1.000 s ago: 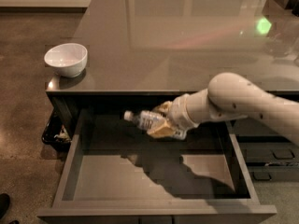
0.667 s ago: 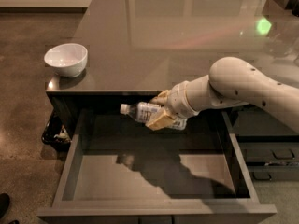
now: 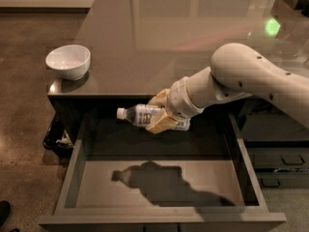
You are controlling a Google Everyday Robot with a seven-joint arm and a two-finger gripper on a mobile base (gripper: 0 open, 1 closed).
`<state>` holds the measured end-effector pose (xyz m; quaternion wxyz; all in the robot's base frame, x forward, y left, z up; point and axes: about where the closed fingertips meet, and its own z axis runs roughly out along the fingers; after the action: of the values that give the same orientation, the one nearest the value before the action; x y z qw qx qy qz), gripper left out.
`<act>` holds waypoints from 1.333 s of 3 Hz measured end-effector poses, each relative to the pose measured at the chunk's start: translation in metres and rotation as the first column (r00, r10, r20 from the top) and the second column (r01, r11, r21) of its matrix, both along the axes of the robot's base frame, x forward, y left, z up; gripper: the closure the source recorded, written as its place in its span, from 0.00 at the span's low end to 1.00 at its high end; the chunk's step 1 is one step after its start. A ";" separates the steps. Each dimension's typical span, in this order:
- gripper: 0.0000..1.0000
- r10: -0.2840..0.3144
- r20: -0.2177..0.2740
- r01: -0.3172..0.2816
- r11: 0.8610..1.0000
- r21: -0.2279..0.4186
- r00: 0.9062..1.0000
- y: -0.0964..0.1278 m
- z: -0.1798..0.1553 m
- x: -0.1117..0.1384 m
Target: Pick blue plastic bottle from top drawer and place on counter
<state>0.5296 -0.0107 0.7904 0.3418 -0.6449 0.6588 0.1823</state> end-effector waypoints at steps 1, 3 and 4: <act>1.00 0.001 -0.015 -0.001 1.000 -0.032 1.000 -0.011 0.024 -0.024; 1.00 -0.012 0.181 0.036 0.991 -0.128 0.983 -0.032 0.107 -0.022; 1.00 -0.011 0.290 0.074 0.976 -0.206 0.957 -0.048 0.122 0.029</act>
Offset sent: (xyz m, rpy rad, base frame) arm -0.0729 -0.0377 0.1344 -0.1198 -0.1339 -0.0481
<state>0.5590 -0.0587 0.9124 0.3659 -0.6832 0.6319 0.0073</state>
